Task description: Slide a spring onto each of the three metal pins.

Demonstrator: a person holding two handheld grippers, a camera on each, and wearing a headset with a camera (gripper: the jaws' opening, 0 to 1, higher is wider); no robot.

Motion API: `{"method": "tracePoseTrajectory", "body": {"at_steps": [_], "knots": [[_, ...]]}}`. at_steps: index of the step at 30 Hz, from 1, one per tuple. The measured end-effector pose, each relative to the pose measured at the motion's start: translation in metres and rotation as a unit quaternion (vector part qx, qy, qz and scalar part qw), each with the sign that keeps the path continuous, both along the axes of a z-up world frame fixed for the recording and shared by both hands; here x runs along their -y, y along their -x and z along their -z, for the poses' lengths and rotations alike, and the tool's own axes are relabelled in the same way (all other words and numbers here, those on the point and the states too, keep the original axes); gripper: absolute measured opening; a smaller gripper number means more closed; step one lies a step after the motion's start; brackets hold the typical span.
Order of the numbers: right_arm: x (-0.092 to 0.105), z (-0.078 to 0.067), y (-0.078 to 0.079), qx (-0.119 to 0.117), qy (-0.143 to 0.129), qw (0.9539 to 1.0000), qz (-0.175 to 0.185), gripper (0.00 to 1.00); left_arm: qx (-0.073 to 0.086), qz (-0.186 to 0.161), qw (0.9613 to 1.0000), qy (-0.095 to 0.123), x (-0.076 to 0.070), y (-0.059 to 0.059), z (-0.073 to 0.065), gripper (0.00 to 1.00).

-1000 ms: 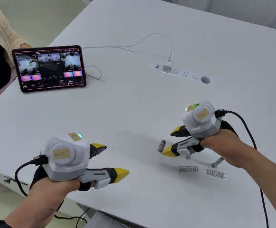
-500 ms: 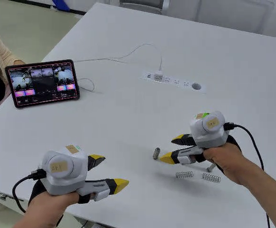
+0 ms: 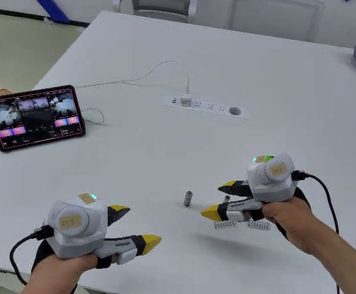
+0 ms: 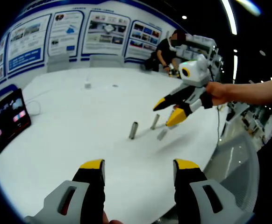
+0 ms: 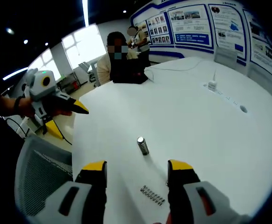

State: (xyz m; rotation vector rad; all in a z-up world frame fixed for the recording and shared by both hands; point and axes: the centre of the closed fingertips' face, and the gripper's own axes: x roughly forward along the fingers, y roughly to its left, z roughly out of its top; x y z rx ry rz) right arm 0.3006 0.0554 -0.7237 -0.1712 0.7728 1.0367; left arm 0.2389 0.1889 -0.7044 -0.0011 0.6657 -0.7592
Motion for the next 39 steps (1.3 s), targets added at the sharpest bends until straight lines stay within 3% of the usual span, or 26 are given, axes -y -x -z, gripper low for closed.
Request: {"method": "tracePoseTrajectory", "body": {"at_steps": [7, 16, 39], "knots": [[0.016, -0.005, 0.009, 0.005, -0.002, 0.9998, 0.020, 0.57, 0.000, 0.011, 0.9999, -0.002, 0.008, -0.002, 0.000, 0.60], [0.032, -0.007, 0.022, -0.004, -0.035, 0.9973, 0.064, 0.60, 0.000, 0.022, 0.9998, -0.001, 0.019, -0.009, 0.001, 0.61], [0.080, 0.000, 0.058, -0.013, -0.040, 0.9901, 0.134, 0.69, -0.005, 0.066, 0.9978, 0.005, 0.055, -0.007, 0.002, 0.64]]}}
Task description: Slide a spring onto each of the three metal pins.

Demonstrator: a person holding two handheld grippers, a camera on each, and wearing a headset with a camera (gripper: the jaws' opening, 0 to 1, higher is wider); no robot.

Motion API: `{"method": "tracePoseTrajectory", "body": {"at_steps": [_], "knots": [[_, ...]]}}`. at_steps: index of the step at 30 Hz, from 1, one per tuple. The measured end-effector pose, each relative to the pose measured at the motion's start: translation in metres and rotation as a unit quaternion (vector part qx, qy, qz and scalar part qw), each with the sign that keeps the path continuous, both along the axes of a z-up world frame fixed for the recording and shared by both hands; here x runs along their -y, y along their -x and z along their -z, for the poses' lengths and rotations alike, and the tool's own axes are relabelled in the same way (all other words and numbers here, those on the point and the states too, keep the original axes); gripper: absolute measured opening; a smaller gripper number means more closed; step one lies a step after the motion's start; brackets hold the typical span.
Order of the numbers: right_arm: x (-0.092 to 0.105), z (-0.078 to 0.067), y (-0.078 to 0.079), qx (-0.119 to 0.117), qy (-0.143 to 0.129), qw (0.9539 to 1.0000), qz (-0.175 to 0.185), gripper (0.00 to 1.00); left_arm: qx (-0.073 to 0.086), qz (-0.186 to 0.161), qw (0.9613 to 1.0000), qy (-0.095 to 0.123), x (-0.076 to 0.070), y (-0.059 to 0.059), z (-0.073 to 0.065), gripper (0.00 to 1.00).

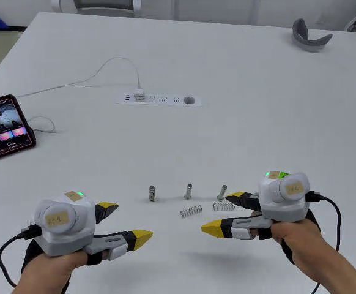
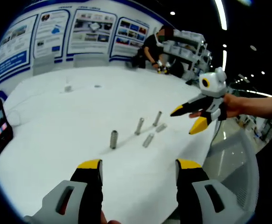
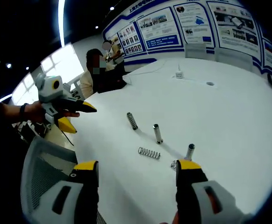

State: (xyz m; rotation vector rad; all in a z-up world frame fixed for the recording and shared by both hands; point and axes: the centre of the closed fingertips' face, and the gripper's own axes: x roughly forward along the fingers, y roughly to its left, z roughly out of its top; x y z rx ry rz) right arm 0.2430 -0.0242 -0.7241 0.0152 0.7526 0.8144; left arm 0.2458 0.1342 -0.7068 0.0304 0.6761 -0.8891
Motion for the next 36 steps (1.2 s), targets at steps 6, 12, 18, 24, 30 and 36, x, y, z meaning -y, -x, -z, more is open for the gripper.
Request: {"method": "tracePoseTrajectory", "body": {"at_steps": [6, 12, 18, 24, 30, 36], "knots": [[0.004, 0.005, 0.010, -0.007, 0.005, 1.0000, 0.002, 0.72, 0.001, 0.011, 0.9999, -0.003, 0.006, 0.000, 0.001, 0.64], [0.009, 0.004, 0.018, -0.009, 0.005, 0.9999, 0.007, 0.73, -0.001, 0.031, 0.9995, -0.010, 0.015, 0.000, 0.004, 0.64], [0.015, 0.000, 0.021, -0.008, 0.001, 0.9998, 0.019, 0.74, 0.000, 0.062, 0.9977, -0.026, 0.028, 0.002, 0.010, 0.65], [0.023, 0.003, 0.025, -0.011, -0.001, 0.9994, 0.032, 0.74, 0.001, 0.089, 0.9953, -0.037, 0.043, 0.001, 0.014, 0.64], [0.028, 0.003, 0.028, -0.013, -0.004, 0.9991, 0.041, 0.74, 0.002, 0.111, 0.9928, -0.046, 0.055, -0.002, 0.020, 0.64], [0.033, -0.001, 0.028, -0.011, -0.012, 0.9985, 0.053, 0.74, 0.003, 0.128, 0.9901, -0.056, 0.066, -0.004, 0.025, 0.62]]}}
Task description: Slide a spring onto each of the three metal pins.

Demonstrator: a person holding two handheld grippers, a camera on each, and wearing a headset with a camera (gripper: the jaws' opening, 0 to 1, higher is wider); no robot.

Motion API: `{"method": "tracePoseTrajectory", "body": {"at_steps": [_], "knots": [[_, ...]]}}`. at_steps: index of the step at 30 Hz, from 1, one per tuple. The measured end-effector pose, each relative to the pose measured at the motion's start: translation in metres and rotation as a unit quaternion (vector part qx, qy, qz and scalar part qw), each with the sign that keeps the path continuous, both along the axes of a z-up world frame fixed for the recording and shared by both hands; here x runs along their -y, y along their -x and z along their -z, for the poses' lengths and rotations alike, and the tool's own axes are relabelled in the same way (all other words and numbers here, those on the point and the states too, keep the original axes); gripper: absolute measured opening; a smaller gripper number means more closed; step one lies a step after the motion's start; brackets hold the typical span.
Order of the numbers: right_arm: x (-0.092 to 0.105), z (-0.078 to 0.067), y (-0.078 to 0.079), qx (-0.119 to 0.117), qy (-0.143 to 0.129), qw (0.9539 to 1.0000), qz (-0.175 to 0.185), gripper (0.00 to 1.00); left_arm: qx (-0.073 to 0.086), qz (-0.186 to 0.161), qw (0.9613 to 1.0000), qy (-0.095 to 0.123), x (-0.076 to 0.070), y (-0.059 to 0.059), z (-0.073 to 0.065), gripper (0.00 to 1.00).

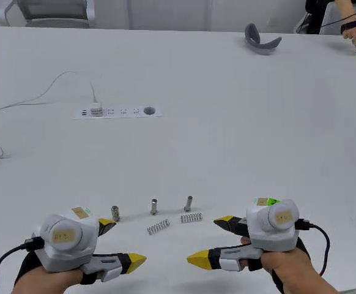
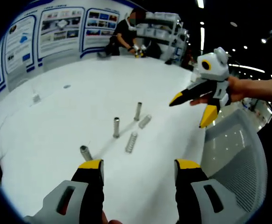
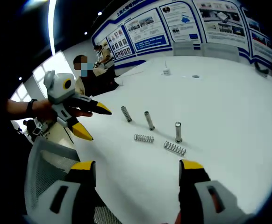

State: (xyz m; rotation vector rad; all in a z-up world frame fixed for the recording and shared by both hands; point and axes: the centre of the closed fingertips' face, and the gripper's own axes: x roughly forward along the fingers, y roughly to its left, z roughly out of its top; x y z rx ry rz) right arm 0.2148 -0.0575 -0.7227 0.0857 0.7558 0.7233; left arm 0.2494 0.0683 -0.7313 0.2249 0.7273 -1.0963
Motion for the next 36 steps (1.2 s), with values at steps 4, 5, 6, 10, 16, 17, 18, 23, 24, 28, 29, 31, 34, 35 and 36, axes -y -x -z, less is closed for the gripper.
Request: {"method": "tracePoseTrajectory", "body": {"at_steps": [4, 5, 6, 10, 16, 17, 18, 23, 24, 28, 29, 31, 34, 35, 36], "knots": [[0.001, 0.000, 0.000, 0.000, 0.001, 1.0000, 0.000, 0.74, -0.001, 0.009, 0.9999, -0.007, 0.007, -0.002, 0.006, 0.60], [0.001, 0.000, 0.001, 0.001, 0.002, 1.0000, -0.001, 0.74, -0.001, 0.010, 0.9999, -0.008, 0.008, -0.002, 0.007, 0.60], [0.001, 0.000, 0.001, 0.000, 0.002, 1.0000, -0.001, 0.74, -0.001, 0.010, 0.9999, -0.011, 0.009, -0.003, 0.010, 0.59], [0.001, -0.001, 0.001, 0.001, 0.001, 1.0000, -0.002, 0.74, -0.003, 0.013, 0.9998, -0.017, 0.013, -0.004, 0.017, 0.56], [0.002, 0.000, 0.004, 0.000, 0.001, 1.0000, -0.005, 0.74, -0.005, 0.013, 0.9997, -0.022, 0.020, -0.007, 0.026, 0.53], [0.002, 0.000, 0.004, -0.001, 0.002, 1.0000, -0.005, 0.74, -0.004, 0.012, 0.9996, -0.024, 0.020, -0.008, 0.027, 0.52], [0.002, 0.000, 0.005, -0.002, 0.002, 1.0000, -0.007, 0.74, 0.001, 0.012, 0.9996, -0.026, 0.022, -0.009, 0.029, 0.50], [0.003, 0.001, 0.006, -0.003, 0.000, 0.9999, -0.010, 0.74, 0.001, 0.019, 0.9992, -0.035, 0.027, -0.015, 0.035, 0.47], [0.003, 0.001, 0.007, -0.004, -0.001, 0.9999, -0.010, 0.74, 0.001, 0.020, 0.9992, -0.034, 0.028, -0.016, 0.036, 0.46], [0.005, 0.003, 0.010, -0.007, 0.003, 0.9999, -0.015, 0.75, 0.001, 0.021, 0.9992, -0.033, 0.034, -0.022, 0.037, 0.44], [0.006, 0.004, 0.010, -0.008, 0.004, 0.9998, -0.016, 0.75, 0.001, 0.021, 0.9992, -0.033, 0.035, -0.023, 0.038, 0.44], [0.008, 0.004, 0.011, -0.008, 0.004, 0.9998, -0.017, 0.75, 0.001, 0.022, 0.9992, -0.033, 0.038, -0.025, 0.041, 0.42], [0.009, 0.005, 0.013, -0.011, 0.005, 0.9997, -0.019, 0.75, 0.002, 0.023, 0.9991, -0.035, 0.042, -0.026, 0.045, 0.40], [0.009, 0.005, 0.013, -0.011, 0.007, 0.9997, -0.021, 0.75, 0.002, 0.024, 0.9991, -0.036, 0.044, -0.027, 0.047, 0.39], [0.010, 0.005, 0.013, -0.011, 0.008, 0.9997, -0.021, 0.75, 0.002, 0.024, 0.9991, -0.035, 0.045, -0.028, 0.048, 0.36]]}}
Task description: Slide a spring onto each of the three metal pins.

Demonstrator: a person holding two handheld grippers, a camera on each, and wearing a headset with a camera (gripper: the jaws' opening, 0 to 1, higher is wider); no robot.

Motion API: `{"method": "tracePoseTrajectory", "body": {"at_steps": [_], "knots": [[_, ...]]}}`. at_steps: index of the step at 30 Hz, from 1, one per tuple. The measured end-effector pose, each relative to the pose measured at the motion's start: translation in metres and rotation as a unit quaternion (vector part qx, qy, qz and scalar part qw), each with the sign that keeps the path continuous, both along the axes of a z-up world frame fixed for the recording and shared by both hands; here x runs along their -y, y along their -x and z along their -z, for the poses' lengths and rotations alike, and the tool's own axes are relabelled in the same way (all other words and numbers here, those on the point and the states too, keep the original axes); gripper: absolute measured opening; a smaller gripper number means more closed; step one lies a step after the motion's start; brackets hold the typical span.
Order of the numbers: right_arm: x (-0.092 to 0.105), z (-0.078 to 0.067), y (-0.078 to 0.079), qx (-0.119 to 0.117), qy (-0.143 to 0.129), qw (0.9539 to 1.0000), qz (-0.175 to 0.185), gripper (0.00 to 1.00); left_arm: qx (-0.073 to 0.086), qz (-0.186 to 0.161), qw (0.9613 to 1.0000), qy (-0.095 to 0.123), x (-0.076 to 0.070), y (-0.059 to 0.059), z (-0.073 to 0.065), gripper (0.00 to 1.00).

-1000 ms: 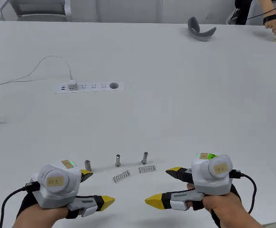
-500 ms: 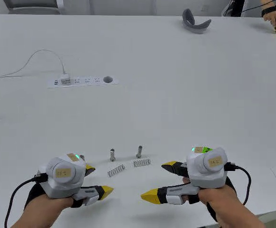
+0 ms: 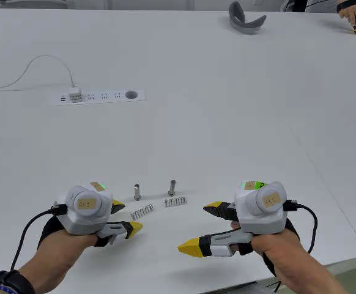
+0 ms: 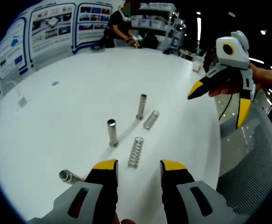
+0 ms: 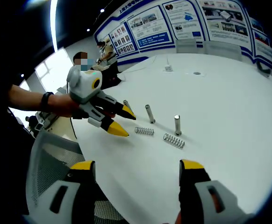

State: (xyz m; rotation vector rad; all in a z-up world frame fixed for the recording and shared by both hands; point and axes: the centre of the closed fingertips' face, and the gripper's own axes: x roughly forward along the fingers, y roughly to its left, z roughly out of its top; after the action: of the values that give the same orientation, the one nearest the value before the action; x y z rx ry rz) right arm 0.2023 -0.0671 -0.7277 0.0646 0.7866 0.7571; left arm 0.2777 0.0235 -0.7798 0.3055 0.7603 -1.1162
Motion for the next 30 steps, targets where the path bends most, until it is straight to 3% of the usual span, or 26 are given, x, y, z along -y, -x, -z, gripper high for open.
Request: {"method": "tracePoseTrajectory", "body": {"at_steps": [3, 6, 10, 19, 20, 21, 27, 30], "knots": [[0.001, -0.001, -0.002, 0.000, -0.002, 1.0000, 0.002, 0.75, -0.006, -0.003, 0.9999, 0.007, 0.005, -0.002, 0.003, 0.32], [0.000, -0.001, -0.003, 0.001, -0.003, 1.0000, 0.002, 0.75, 0.001, -0.002, 1.0000, -0.002, 0.007, -0.004, 0.007, 0.28], [-0.001, 0.000, -0.004, 0.000, -0.003, 1.0000, 0.000, 0.74, -0.005, -0.013, 0.9999, -0.001, 0.008, -0.008, 0.014, 0.24], [0.000, 0.003, 0.001, -0.007, -0.004, 1.0000, -0.002, 0.74, -0.013, -0.025, 0.9996, -0.006, 0.007, -0.006, 0.026, 0.18], [0.001, 0.003, 0.001, -0.008, -0.004, 1.0000, -0.003, 0.74, -0.002, -0.027, 0.9996, 0.001, 0.008, -0.010, 0.024, 0.17], [0.001, 0.003, 0.002, -0.008, -0.003, 1.0000, -0.003, 0.74, -0.011, -0.029, 0.9995, -0.006, 0.006, -0.008, 0.025, 0.15], [0.001, 0.005, 0.004, -0.011, 0.000, 0.9999, -0.005, 0.74, -0.001, -0.034, 0.9994, -0.003, 0.006, -0.010, 0.024, 0.12], [-0.001, 0.005, 0.004, -0.010, 0.000, 0.9999, -0.006, 0.74, -0.003, -0.036, 0.9993, -0.002, 0.005, -0.010, 0.024, 0.11]]}}
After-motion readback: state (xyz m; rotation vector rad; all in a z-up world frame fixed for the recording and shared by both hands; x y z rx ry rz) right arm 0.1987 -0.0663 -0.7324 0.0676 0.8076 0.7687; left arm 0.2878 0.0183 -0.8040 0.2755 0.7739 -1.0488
